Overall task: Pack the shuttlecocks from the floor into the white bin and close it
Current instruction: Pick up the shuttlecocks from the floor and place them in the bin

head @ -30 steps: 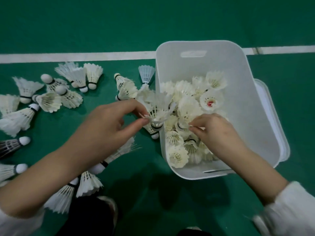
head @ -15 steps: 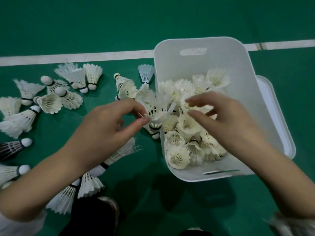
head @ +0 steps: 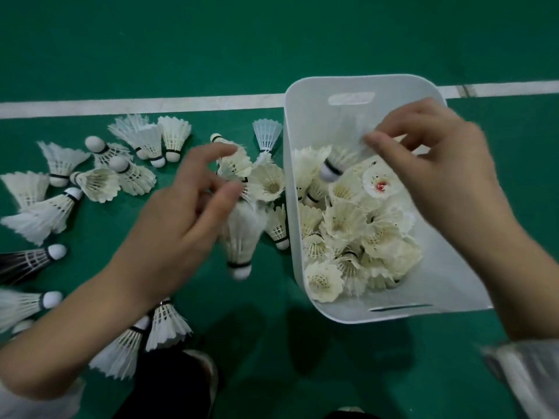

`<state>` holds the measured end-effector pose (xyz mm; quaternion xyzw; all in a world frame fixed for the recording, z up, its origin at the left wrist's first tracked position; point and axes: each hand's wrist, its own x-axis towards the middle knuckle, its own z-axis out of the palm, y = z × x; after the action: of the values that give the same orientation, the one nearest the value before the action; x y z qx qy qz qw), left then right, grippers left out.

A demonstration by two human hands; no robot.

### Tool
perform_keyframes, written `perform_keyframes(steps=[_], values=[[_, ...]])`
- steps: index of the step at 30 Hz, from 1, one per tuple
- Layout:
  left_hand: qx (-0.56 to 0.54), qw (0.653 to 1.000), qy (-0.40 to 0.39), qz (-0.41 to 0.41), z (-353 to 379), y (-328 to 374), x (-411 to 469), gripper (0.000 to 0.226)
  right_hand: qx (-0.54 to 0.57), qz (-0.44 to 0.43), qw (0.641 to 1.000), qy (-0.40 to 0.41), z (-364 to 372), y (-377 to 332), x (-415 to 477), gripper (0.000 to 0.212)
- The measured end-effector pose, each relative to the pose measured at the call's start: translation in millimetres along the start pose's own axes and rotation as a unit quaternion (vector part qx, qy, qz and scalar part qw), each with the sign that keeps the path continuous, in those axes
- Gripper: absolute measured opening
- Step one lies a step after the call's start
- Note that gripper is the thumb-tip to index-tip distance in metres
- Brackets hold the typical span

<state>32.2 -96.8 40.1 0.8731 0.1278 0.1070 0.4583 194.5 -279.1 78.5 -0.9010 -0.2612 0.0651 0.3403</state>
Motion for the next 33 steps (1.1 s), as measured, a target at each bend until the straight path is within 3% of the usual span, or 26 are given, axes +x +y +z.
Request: perform_keyframes(steps=[3, 6, 13, 18, 21, 29, 33], values=[[-0.002, 1.0, 0.006, -0.025, -6, -8, 1, 0.028, -0.033, 0.04, 0.997, -0.057, 21, 14, 11, 0.021], [0.017, 0.999, 0.0, -0.049, -3, -14, 2, 0.023, -0.076, 0.017, 0.99, -0.117, 58, 21, 15, 0.025], [0.055, 0.998, -0.029, -0.033, 4, -21, -4, 0.005, -0.203, -0.009, 0.97, -0.134, 94, 38, 36, 0.033], [0.067, 0.995, -0.072, 0.006, 12, -22, -6, 0.006, -0.239, -0.016, 0.962, -0.133, 90, 39, 35, 0.037], [0.063, 0.995, -0.08, 0.01, 15, -23, -7, 0.006, -0.244, 0.012, 0.952, -0.184, 101, 48, 21, 0.03], [0.065, 0.995, -0.073, 0.002, 12, -26, -8, 0.005, -0.136, 0.096, 0.958, -0.234, 99, 50, 20, 0.025], [0.07, 0.995, -0.068, 0.012, 11, -23, -6, 0.006, -0.262, 0.043, 0.919, -0.291, 114, 35, 12, 0.026]])
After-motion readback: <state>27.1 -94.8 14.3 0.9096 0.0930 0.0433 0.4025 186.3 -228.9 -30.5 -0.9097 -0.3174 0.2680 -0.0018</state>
